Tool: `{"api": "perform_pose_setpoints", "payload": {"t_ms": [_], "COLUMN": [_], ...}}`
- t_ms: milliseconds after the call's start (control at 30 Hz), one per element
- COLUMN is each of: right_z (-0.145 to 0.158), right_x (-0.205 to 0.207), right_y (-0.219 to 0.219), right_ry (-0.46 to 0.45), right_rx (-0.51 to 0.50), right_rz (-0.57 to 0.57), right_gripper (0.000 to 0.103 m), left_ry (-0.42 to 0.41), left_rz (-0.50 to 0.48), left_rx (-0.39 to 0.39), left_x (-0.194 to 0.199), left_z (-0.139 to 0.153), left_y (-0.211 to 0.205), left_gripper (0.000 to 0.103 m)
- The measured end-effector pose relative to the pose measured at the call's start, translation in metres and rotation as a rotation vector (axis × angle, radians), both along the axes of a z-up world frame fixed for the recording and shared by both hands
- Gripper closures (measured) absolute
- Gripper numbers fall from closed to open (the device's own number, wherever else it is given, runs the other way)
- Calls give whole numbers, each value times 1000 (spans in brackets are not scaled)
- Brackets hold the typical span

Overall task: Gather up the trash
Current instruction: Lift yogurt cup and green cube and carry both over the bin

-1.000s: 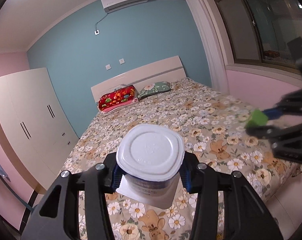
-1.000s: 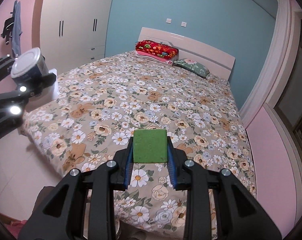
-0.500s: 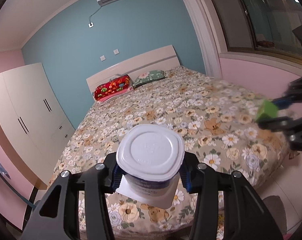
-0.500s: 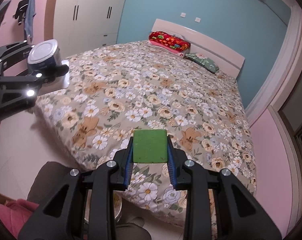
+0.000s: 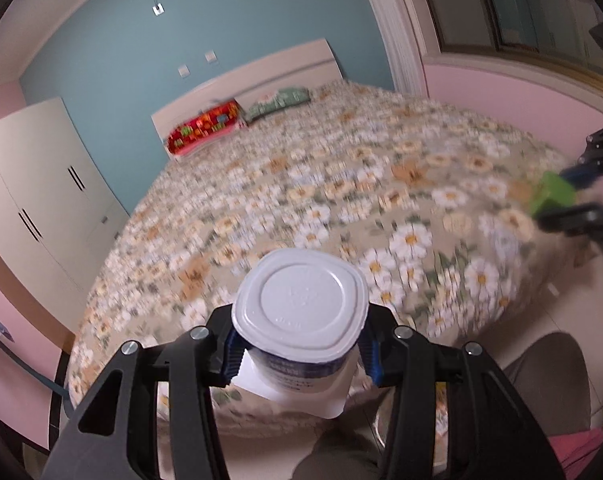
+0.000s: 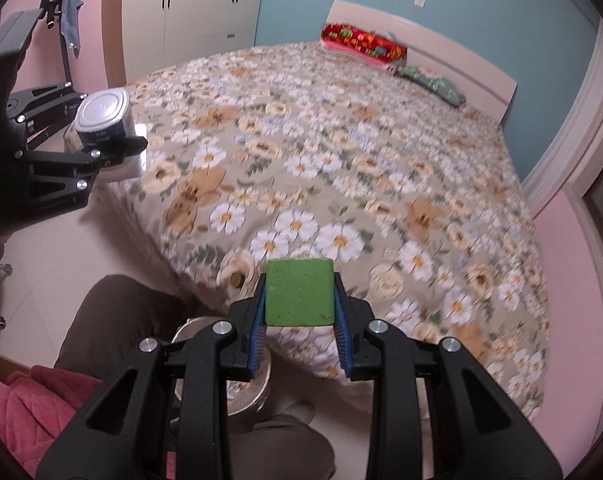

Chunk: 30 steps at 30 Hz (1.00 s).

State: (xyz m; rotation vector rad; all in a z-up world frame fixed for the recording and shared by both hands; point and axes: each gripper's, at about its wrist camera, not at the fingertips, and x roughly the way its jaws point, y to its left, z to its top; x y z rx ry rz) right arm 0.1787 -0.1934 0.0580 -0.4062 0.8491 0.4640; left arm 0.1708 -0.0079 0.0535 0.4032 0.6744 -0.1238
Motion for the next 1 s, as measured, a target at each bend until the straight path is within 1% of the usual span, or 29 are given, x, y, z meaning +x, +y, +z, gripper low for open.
{"api": "perform_pose_setpoints", "payload": {"t_ms": [100, 233, 333, 400, 567, 633, 700, 800, 1000], "right_z": [-27, -64, -88, -110, -164, -181, -200, -223, -265], "right_x": [1, 4, 7, 7, 6, 5, 3, 0, -6], "right_y": [-3, -5, -4, -2, 7, 9, 13, 18, 32], "right_ry": [50, 118, 179, 220, 317, 343, 384, 433, 489], "right_rx": [6, 16, 47, 59, 45, 35, 33, 37, 12], "right_rz": [-6, -13, -24, -30, -22, -20, -12, 0, 21], "right_gripper": [72, 72, 72, 72, 72, 72, 72, 72, 72], "left_ry": [46, 126, 192, 222, 312, 364, 396, 444, 526], "left_rz": [-5, -11, -19, -23, -19, -16, -16, -14, 15], "left_rx": [-11, -45, -65, -67, -64, -76, -70, -67, -62], "left_x": [-1, 1, 3, 3, 5, 6, 5, 4, 4], "left_z": [-24, -61, -91, -106, -152, -170, -185, -210, -254], "left_y": [0, -3, -8, -11, -16, -15, -16, -19, -22], "left_gripper": [54, 54, 54, 54, 54, 54, 54, 54, 54]}}
